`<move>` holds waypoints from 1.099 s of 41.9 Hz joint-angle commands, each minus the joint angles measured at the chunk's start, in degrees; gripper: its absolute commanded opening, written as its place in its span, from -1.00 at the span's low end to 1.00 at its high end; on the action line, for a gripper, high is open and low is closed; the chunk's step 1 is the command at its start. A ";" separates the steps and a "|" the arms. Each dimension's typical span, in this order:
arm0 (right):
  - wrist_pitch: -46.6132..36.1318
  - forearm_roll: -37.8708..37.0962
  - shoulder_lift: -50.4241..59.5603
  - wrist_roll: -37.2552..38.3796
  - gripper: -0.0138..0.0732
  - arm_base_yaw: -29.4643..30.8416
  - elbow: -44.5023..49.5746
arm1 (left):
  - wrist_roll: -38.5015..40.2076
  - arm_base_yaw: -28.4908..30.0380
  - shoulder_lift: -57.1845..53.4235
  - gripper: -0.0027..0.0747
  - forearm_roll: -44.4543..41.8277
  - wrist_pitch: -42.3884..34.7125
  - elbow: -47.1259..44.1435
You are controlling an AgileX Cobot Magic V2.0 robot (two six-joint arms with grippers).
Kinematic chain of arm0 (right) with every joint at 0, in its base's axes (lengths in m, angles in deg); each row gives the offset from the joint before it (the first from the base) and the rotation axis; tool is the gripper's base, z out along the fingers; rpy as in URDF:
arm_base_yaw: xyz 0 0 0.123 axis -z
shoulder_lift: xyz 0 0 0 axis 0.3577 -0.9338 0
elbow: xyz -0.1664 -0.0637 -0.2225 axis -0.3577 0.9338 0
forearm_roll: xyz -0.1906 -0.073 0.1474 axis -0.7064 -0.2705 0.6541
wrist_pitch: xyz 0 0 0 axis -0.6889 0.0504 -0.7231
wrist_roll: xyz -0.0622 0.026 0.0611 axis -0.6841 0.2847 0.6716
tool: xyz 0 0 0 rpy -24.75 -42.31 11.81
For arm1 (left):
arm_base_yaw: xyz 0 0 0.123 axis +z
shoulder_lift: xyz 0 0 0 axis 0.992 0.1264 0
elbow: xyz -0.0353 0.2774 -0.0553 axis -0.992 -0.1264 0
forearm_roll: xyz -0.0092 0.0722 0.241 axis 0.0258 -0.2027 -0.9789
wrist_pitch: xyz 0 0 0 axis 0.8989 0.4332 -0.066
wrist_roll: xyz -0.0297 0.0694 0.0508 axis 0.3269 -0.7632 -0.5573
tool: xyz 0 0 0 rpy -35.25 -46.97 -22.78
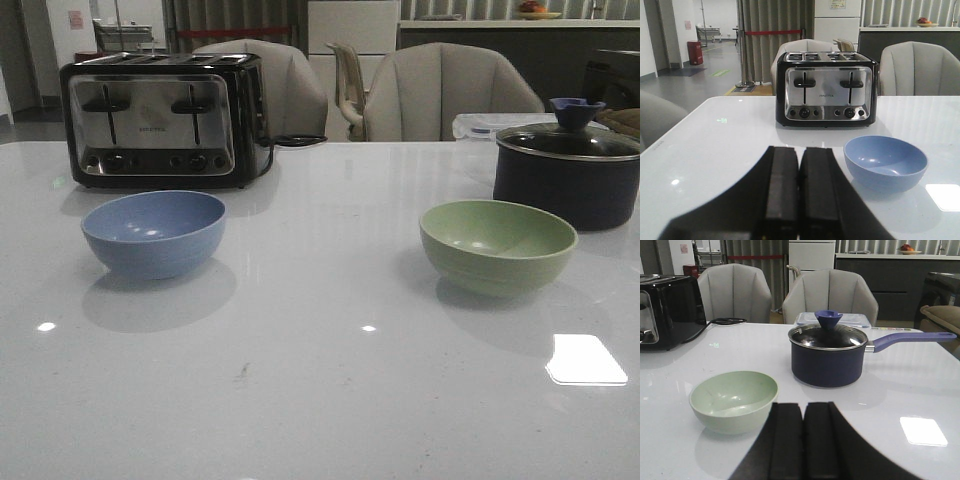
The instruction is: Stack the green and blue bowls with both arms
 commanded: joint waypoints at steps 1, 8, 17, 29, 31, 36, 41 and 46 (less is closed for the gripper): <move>-5.30 -0.67 1.22 -0.28 -0.58 0.17 0.00 | 0.34 0.05 -1.15 -0.66 0.54 -4.99 -1.09; -5.30 -0.67 1.22 -0.28 -0.58 0.17 0.00 | 0.34 0.05 -1.15 -0.66 0.54 -4.99 -1.09; -5.30 -0.67 1.22 -0.28 -0.58 0.17 0.00 | 0.34 0.05 -1.15 -0.66 0.54 -4.99 -1.09; -5.30 -0.67 1.22 -0.28 -0.58 0.17 0.00 | 0.34 0.05 -1.15 -0.66 0.54 -5.22 -1.09; -5.90 -0.67 1.22 -0.28 -0.58 0.18 0.00 | 0.34 0.05 -1.15 -0.66 0.54 -5.69 -1.09; -9.04 -0.67 1.22 -0.28 -0.58 0.18 -0.50 | 0.34 0.05 -1.15 -0.66 0.54 -8.72 -0.62; -7.99 -0.67 1.22 -0.28 -0.58 0.18 -4.69 | 0.34 0.05 -1.15 -0.66 0.54 -9.65 3.07; -2.21 -0.67 0.88 -0.28 -0.58 0.18 -12.34 | 0.34 0.05 -0.80 -0.66 0.54 -5.53 10.44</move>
